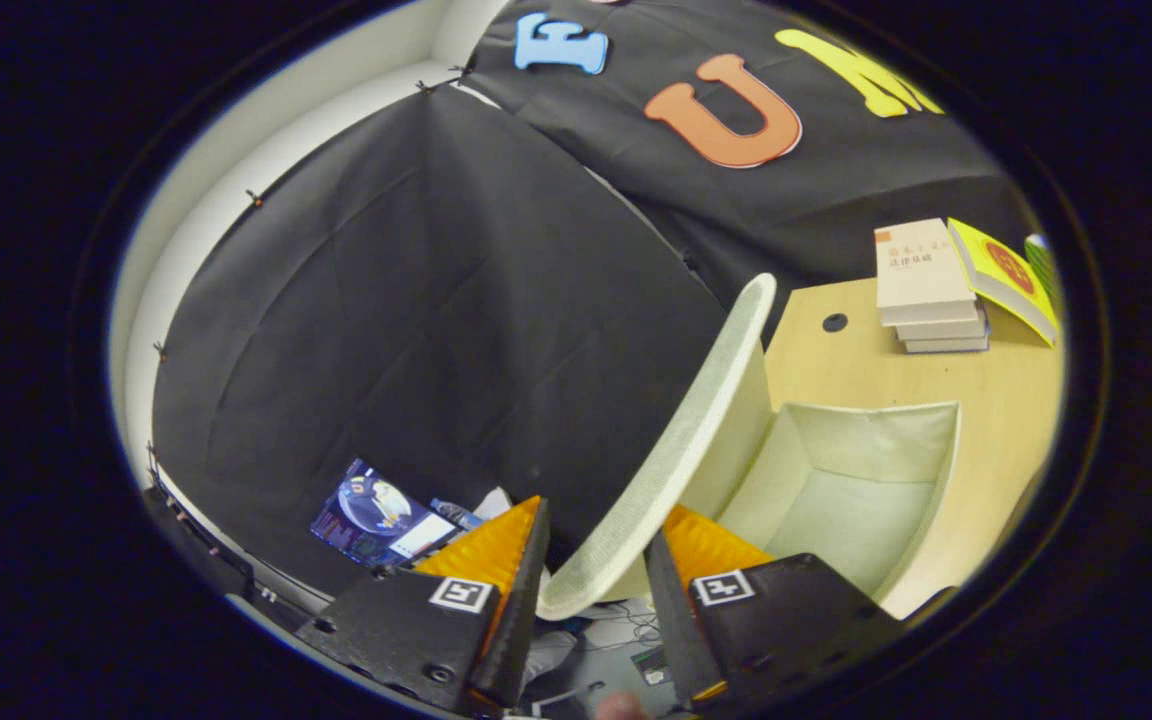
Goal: Open the storage box then place both shoes into the box .Put the left shoe in first, then the right shoe, with the right side of both shoes facing outward in a uniform manner.
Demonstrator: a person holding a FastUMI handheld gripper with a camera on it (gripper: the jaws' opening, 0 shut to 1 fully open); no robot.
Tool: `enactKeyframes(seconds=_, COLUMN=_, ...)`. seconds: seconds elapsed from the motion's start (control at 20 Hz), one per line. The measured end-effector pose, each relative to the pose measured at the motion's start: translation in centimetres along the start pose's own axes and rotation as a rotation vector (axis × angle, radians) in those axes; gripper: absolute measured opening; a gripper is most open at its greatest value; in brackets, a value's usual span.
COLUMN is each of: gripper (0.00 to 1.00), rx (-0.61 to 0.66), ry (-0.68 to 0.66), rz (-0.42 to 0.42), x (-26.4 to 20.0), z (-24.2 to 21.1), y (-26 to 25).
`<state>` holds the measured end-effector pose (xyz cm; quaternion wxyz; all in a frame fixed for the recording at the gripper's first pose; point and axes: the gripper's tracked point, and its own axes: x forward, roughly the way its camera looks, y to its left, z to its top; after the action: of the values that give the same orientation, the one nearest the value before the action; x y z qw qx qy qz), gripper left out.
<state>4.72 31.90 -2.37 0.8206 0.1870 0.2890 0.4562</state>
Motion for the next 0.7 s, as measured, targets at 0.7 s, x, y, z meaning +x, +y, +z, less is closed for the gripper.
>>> enactKeyframes(seconds=0.7, gripper=0.94, rx=-0.088, ry=0.049, rz=-0.017, x=4.9, z=0.4, y=4.4)
